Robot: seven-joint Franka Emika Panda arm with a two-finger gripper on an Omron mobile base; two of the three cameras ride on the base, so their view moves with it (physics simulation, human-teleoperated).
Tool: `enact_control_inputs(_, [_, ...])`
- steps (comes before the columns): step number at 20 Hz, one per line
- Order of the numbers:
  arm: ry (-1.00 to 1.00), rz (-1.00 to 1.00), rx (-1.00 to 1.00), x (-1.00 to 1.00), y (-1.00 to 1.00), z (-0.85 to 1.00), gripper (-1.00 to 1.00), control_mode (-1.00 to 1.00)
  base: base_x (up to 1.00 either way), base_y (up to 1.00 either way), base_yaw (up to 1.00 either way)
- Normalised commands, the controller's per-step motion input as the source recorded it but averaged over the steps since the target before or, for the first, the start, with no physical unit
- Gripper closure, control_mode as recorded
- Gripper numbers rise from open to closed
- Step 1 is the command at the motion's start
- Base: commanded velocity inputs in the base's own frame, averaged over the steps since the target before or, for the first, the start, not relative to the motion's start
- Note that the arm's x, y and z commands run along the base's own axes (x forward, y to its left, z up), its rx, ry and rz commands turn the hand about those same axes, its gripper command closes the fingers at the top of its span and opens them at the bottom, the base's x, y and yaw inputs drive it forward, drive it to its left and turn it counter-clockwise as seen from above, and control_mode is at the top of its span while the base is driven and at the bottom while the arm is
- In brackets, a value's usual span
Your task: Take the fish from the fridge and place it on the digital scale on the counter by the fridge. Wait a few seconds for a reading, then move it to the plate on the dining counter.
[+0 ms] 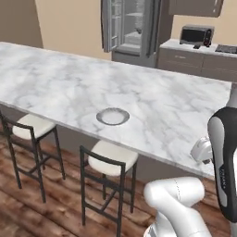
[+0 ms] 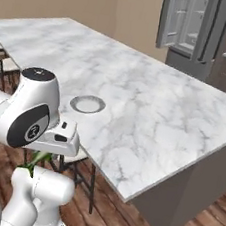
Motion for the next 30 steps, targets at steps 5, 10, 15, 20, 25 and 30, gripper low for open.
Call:
enact_control_inputs(5, [0.0, 0.0, 0.0, 0.0, 0.0, 0.0, 1.0, 1.0, 0.0, 1.0, -0.46])
enact_control_inputs(10, [0.0, 0.0, 0.0, 0.0, 0.0, 0.0, 1.0, 1.0, 0.0, 1.0, -0.42])
enact_control_inputs(15, [0.0, 0.0, 0.0, 0.0, 0.0, 0.0, 1.0, 1.0, 0.14, 1.0, -0.4])
enact_control_inputs(20, [0.0, 0.0, 0.0, 0.0, 0.0, 0.0, 1.0, 1.0, 0.44, 0.66, -0.4])
enact_control_inputs(25, [0.0, 0.0, 0.0, 0.0, 0.0, 0.0, 1.0, 1.0, 0.65, 0.2, -0.35])
enact_control_inputs(30, [0.0, 0.0, 0.0, 0.0, 0.0, 0.0, 1.0, 1.0, 0.41, 0.26, -0.22])
